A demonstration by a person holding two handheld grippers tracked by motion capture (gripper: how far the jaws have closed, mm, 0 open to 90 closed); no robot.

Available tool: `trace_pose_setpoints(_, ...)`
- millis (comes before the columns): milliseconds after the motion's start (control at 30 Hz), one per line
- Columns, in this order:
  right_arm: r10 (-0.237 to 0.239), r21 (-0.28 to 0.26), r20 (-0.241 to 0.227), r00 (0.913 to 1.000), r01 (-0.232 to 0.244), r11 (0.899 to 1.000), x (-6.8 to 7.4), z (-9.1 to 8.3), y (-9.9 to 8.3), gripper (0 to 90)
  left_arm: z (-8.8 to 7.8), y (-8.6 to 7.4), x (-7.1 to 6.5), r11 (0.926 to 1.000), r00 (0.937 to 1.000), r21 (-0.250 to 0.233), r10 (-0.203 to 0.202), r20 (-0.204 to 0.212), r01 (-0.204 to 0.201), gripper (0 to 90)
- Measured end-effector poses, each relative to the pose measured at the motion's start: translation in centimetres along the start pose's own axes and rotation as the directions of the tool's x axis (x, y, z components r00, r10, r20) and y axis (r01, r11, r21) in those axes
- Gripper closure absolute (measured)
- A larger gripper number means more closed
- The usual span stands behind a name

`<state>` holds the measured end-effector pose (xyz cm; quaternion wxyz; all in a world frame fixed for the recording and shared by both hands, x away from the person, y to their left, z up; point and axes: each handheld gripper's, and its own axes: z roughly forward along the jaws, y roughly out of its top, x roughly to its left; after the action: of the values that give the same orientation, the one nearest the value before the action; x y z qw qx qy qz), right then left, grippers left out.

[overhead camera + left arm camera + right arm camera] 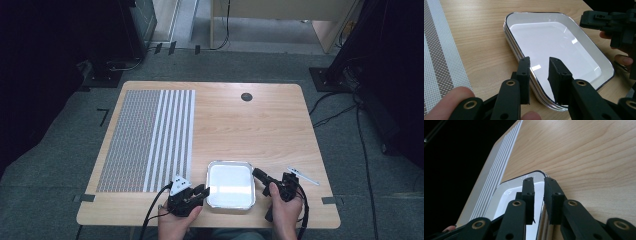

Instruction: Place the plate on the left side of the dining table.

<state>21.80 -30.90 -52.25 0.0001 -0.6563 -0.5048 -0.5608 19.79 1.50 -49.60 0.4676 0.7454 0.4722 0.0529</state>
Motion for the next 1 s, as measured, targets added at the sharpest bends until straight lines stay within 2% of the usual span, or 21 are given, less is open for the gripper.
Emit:
trace_pose_setpoints(133, 0.015, 0.001, -0.025, 0.9996, -0.015, 1.000, -0.05, -0.05, 0.04, 79.9, 0.14, -0.05, 0.02, 0.9999, 1.0000, 0.014, -0.001, 0.006, 0.001, 71.2)
trace_pose_setpoints(400, 0.026, 0.008, -0.018, 0.9995, -0.026, 1.000, -0.25, 0.04, -0.03, 79.3, 0.16, -0.03, 0.12, 0.9998, 1.0000, 0.017, -0.006, -0.001, 0.006, 69.2)
trace_pose_setpoints(567, 0.037, 0.010, -0.037, 0.9986, -0.037, 0.999, -0.36, 0.07, -0.01, 79.1, 0.65, -0.31, -0.16, 0.9988, 1.0000, 0.048, 0.007, 0.005, -0.008, 69.5)
trace_pose_setpoints(733, 0.027, 0.001, -0.015, 0.9995, -0.027, 1.000, -0.45, 0.07, -0.02, 78.1, 0.54, -0.28, -0.20, 0.9991, 1.0000, 0.040, 0.008, 0.005, -0.008, 68.8)
trace_pose_setpoints(933, 0.041, 0.019, -0.029, 0.9987, -0.040, 0.999, -0.52, 0.20, -0.15, 77.7, 0.54, -0.26, -0.37, 0.9990, 0.9999, 0.044, 0.010, 0.008, -0.011, 67.3)
trace_pose_setpoints(1000, 0.061, 0.014, -0.041, 0.9973, -0.060, 0.998, -0.66, 0.17, -0.15, 77.7, 0.56, -0.24, -0.34, 0.9990, 0.9999, 0.045, 0.007, 0.010, -0.008, 67.1)
